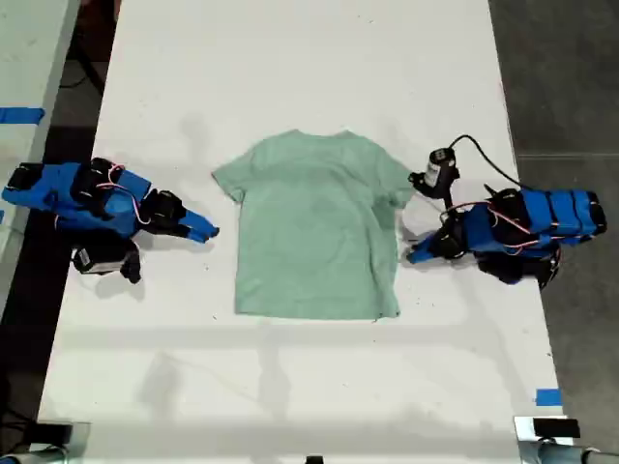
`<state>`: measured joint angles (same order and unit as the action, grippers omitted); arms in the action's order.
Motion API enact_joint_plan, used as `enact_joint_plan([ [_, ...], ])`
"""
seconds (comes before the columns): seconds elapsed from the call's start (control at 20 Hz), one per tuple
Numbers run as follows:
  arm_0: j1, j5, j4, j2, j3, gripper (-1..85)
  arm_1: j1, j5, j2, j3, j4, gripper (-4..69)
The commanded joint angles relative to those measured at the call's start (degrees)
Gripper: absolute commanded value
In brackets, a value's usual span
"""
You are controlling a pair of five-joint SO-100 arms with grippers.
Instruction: Fold t shirt
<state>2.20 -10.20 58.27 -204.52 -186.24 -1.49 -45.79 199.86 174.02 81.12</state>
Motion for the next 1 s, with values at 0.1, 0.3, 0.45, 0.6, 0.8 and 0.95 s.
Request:
enact_joint_plan([
  [0.1,0.44,-0.44,0.00,-0.44,-2.37,11.5,-0.26,-0.79,0.53,2.64,-1.67,9.5],
  [0.3,0.44,-0.44,0.00,-0.44,-2.37,11.5,-0.26,-0.79,0.53,2.64,-1.67,9.5],
  [0.45,0.44,-0.44,0.00,-0.44,-2.37,11.5,-0.26,-0.79,0.53,2.72,-1.67,9.5],
  [0.6,0.44,-0.44,0.00,-0.44,-2.37,11.5,-0.09,0.26,0.53,2.72,-1.67,9.4],
  [0.8,0.44,-0.44,0.00,-0.44,-2.37,11.5,9.93,16.79,0.53,2.72,-1.67,9.5],
  [0.95,0.44,-0.44,0.00,-0.44,-2.37,11.5,9.93,33.13,0.53,2.72,-1.67,7.9],
])
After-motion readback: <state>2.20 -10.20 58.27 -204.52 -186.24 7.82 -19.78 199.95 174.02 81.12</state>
